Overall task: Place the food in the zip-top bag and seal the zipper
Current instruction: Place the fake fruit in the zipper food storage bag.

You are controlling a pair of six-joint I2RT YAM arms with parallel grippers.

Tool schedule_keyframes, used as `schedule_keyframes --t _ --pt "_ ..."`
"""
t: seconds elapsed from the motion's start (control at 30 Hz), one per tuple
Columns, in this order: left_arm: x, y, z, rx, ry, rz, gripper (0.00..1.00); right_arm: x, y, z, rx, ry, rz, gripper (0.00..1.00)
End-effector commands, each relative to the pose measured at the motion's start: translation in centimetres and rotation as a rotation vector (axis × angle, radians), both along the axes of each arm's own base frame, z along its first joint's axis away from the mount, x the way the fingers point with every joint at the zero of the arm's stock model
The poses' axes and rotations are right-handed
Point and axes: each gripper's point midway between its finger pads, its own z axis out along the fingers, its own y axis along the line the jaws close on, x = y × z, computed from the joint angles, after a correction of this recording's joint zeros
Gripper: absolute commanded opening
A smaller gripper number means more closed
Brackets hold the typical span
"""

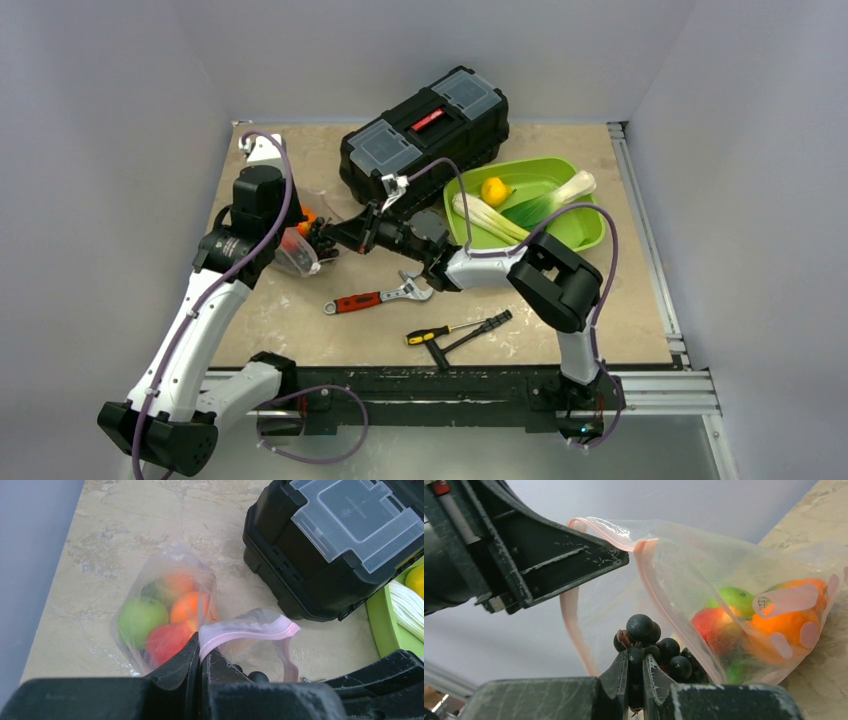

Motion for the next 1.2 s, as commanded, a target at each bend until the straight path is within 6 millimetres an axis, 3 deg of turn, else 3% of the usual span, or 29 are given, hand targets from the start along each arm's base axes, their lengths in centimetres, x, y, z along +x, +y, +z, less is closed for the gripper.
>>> schedule_keyframes --t 0.0,0.13,0.37,0.5,0.7,1.07,1.1,1.17 --pt "0.5 -0.1 2.4 -0.024 -0.079 0.005 0.00 0.8 1.2 2.1 0.000 0.012 -0.026 0.00" --pt "0.5 0.0 2.4 -0.024 -0.079 0.007 0.00 1.6 2.2 0.7 -0.082 0.040 -0.032 0.00" --pt "0.3 0.1 2.7 -0.025 -0.088 0.009 0.00 3.0 4.1 0.6 -0.129 0.051 -0.034 0.00" --pt "0.2 0.1 3.0 -0.026 -0.099 0.009 0.00 3.7 5.2 -0.4 -0.174 0.072 -0.030 0.00" --pt "0.1 0.2 3.1 -0.026 -0.105 0.009 0.00 4.6 5.4 -2.1 -0.230 0.067 -0.058 0.00" --pt "0.0 0.0 3.3 -0.037 -0.112 -0.001 0.00 7.4 5.9 -1.4 -0.251 0.039 -0.172 0.00" --pt "0.0 0.0 3.3 -0.036 -0.111 0.000 0.00 7.7 6.2 -1.5 -0.265 0.033 -0.174 0.03" --pt "0.0 0.1 3.3 -0.035 -0.112 0.004 0.00 8.0 6.8 -2.3 -0.318 0.032 -0.164 0.19"
